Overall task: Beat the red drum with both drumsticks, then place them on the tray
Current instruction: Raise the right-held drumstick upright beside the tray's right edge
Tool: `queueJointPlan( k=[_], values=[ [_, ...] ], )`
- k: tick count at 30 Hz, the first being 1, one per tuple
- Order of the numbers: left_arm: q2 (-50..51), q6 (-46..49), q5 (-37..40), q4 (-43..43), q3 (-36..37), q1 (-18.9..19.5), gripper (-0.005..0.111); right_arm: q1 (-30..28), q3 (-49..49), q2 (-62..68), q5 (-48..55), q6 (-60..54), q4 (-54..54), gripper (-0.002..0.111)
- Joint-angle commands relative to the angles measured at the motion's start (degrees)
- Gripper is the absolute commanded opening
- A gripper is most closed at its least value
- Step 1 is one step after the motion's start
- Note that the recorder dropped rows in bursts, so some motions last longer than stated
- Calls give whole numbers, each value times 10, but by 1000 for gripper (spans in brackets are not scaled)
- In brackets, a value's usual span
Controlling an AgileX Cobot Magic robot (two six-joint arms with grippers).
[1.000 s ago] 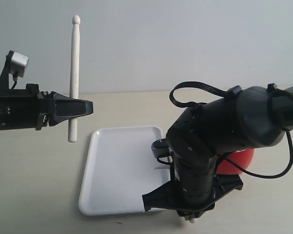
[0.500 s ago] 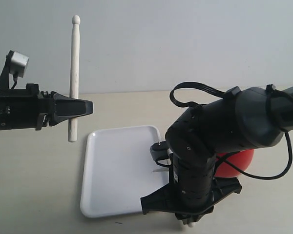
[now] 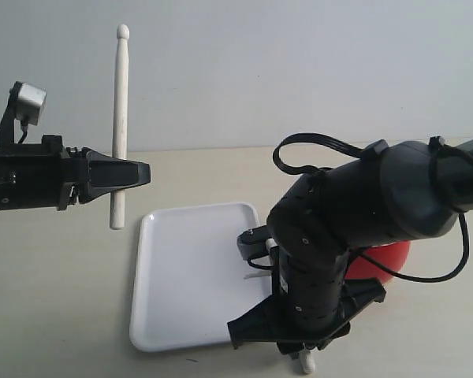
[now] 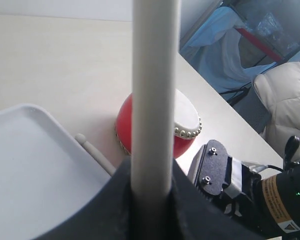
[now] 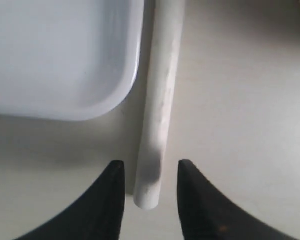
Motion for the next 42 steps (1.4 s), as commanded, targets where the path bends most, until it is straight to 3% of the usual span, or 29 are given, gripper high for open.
queueJointPlan(
  k=[1,10,42],
  values=[
    [-4,-3,10,-8,-4,3,0,-30,1,-2,-6,-60,44,35],
    [-4,-3,8,-8,-4,3,0,-57,-27,-1,-7,-179,112,35],
    [-4,-4,9,-8,-4,3,0,-68,-50,35,1,-167,110,35]
  ],
)
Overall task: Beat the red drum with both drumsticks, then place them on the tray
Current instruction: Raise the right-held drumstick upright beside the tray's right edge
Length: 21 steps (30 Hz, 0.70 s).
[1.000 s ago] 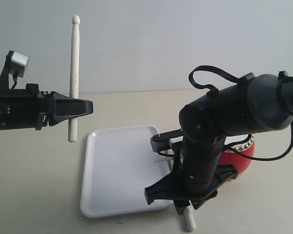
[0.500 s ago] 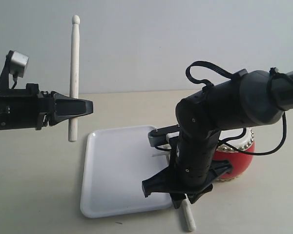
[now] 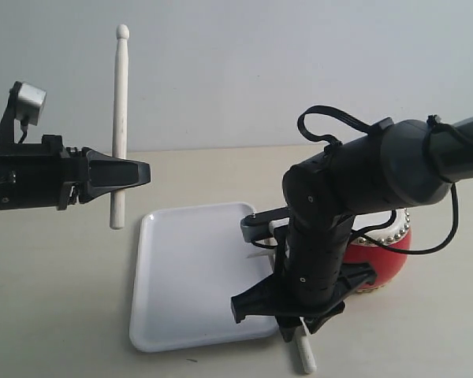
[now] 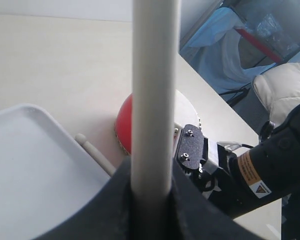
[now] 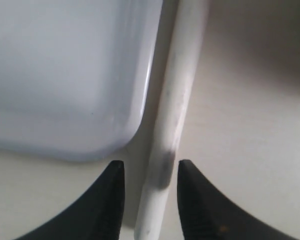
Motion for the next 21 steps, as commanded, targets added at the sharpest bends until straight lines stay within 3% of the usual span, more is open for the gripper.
queueJointPlan(
  k=[1,21],
  values=[
    [-4,-2,9,-6,-4,3,0,-2,-3,2,1,-4,4,35],
    [-4,-2,7,-6,-4,3,0,-2,-3,17,5,-3,0,35]
  ],
)
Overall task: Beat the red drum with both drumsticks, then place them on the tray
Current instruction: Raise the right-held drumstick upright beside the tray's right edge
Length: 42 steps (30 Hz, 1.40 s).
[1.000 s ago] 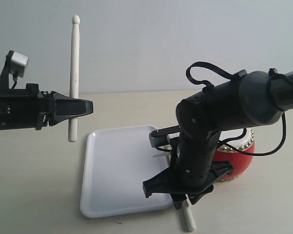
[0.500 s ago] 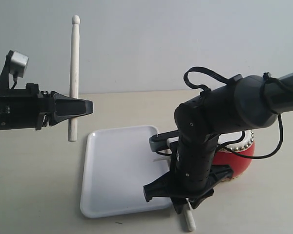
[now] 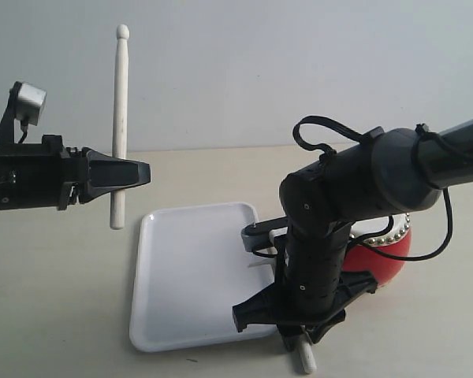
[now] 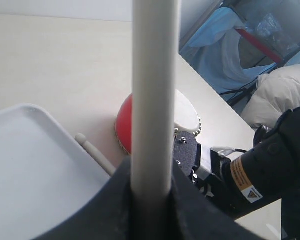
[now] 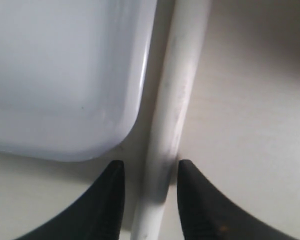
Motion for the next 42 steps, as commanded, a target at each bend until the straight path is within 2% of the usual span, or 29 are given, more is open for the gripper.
queueJointPlan(
  k=[1,23,27,32,42],
  values=[
    [-4,-2,7,-6,-4,3,0,-2,-3,1,-1,-3,-4,35],
    [-4,-2,7,-6,-4,3,0,-2,-3,13,-3,1,-4,35],
    [-4,-2,7,-6,-4,3,0,-2,-3,13,-3,1,-4,26],
    [-4,-2,7,-6,-4,3,0,-2,-3,13,-2,10,-4,1],
    [-4,-4,7,-6,-4,3,0,-1,-3,-25,4,10,-4,0]
  ],
)
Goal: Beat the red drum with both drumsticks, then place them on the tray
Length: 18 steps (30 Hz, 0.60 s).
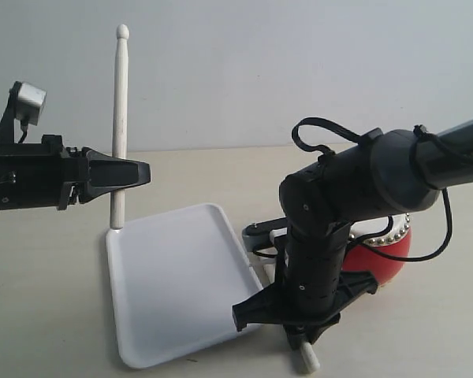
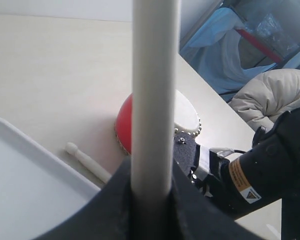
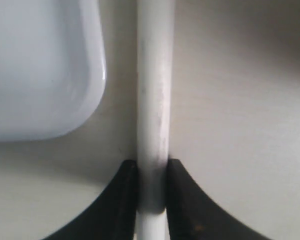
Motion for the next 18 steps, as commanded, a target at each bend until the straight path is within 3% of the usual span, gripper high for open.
queueJointPlan(
  k=[1,12,18],
  values=[
    [-4,-4,7,-6,-4,3,0,0,-1,-36,4,1,0,0],
    [-4,-51,7,-5,-4,3,0,0,-1,-178,40,-37,0,0],
    [-18,-155,5,122,-40,0,0,-29,-1,-292,101,-104,5,0]
  ],
)
